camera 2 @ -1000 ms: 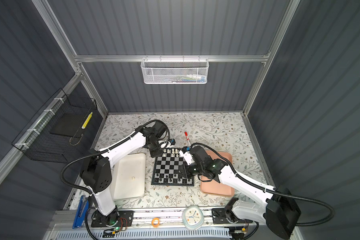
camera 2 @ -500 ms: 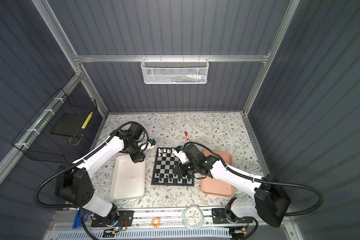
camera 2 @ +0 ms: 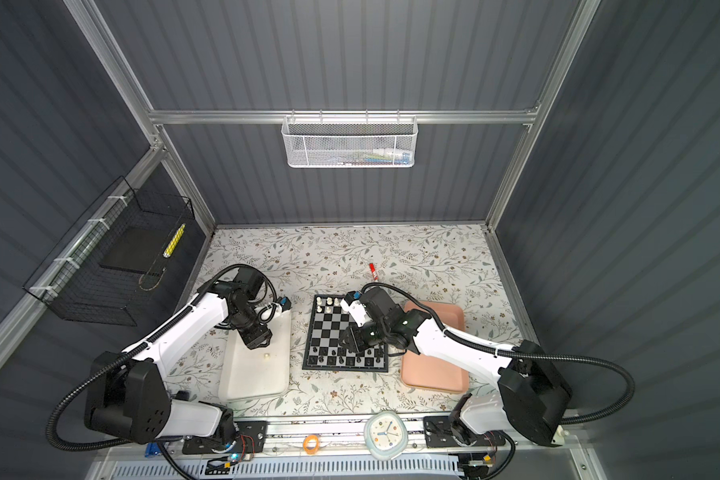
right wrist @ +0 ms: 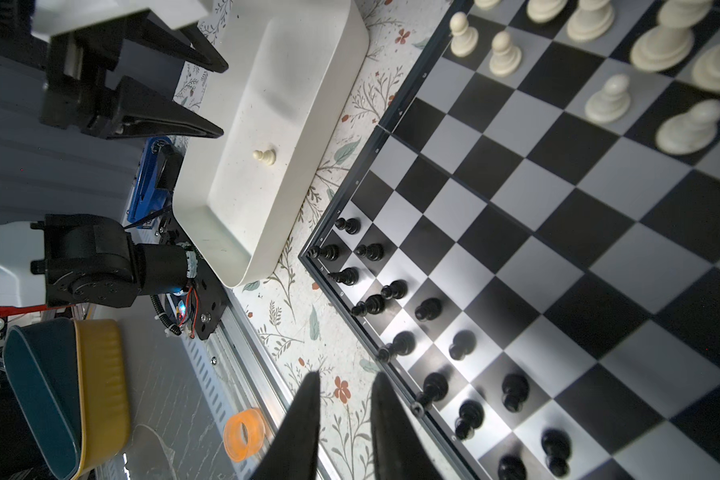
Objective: Set up the chess pieces on the board
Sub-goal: 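Raise the left gripper and move it back over the white tray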
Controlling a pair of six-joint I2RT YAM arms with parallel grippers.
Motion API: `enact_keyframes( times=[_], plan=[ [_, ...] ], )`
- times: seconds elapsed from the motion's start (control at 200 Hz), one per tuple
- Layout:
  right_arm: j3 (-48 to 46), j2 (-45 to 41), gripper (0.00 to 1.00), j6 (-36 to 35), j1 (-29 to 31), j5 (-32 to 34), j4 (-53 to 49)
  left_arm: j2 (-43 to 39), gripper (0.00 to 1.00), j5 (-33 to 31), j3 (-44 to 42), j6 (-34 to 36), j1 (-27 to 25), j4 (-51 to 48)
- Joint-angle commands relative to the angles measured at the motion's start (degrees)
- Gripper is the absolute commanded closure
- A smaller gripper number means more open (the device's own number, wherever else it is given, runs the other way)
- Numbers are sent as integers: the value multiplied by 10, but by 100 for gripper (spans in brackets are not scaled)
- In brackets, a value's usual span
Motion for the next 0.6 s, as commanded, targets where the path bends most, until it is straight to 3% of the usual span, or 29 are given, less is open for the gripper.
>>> enact_keyframes(
  times=[0.0,0.595],
  plan=[
    [13,1,76,6,8,-22,19,-3,42,23,-6,15,2,0],
    [13,26,75,2,34,3,54,7,43,1,-35,27,2,18]
  ],
)
